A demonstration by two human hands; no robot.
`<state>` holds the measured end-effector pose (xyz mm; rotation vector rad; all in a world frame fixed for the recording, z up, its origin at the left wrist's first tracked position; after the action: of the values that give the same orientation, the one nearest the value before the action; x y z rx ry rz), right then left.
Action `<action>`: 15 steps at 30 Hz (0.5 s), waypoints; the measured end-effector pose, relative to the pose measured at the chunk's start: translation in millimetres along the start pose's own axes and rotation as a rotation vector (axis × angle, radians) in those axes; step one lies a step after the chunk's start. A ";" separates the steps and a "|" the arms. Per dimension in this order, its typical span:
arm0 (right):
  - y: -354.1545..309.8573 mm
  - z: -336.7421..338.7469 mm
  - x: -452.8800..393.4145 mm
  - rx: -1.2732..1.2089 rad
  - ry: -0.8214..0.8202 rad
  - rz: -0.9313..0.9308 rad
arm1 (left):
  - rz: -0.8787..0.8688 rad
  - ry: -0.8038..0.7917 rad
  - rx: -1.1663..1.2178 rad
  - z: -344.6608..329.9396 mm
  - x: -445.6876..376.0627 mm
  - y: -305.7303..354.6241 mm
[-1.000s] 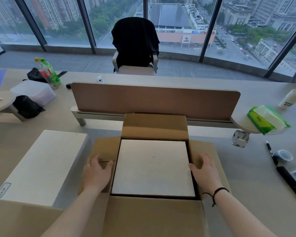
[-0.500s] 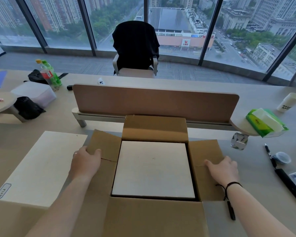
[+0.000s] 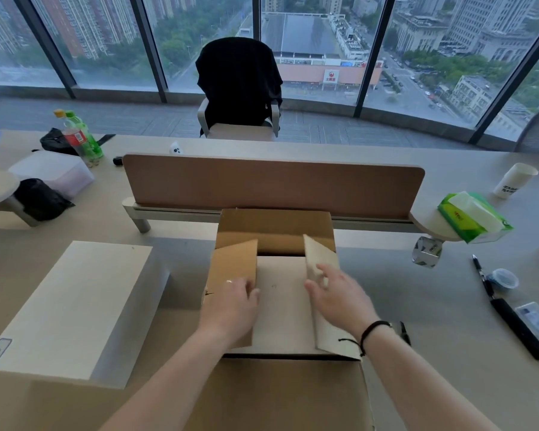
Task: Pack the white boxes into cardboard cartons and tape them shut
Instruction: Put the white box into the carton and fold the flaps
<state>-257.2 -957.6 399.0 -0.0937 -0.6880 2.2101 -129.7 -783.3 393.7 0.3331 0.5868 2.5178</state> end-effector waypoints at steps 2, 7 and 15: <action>1.8 -24.5 8.3 0.034 -0.062 0.059 | -0.027 -0.110 -0.007 -21.2 8.1 -4.9; 29.4 -69.6 25.1 0.291 -0.095 0.201 | -0.184 -0.198 -0.177 -51.6 19.9 -30.0; 42.1 -81.2 29.8 0.339 -0.060 0.234 | -0.266 -0.221 -0.268 -65.6 18.3 -49.7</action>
<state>-283.0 -922.3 313.3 0.0685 -0.3386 2.5324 -145.7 -757.5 315.1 0.3971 0.1884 2.2292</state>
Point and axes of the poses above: each hand's wrist, its own x-axis away from the middle knuckle, its own z-axis out of the back of the hand, y = z × x, the point moved 3 cm from there along -x, towards the middle knuckle, and after that the axes turned 9 degrees about y, right-handed, at the moved point
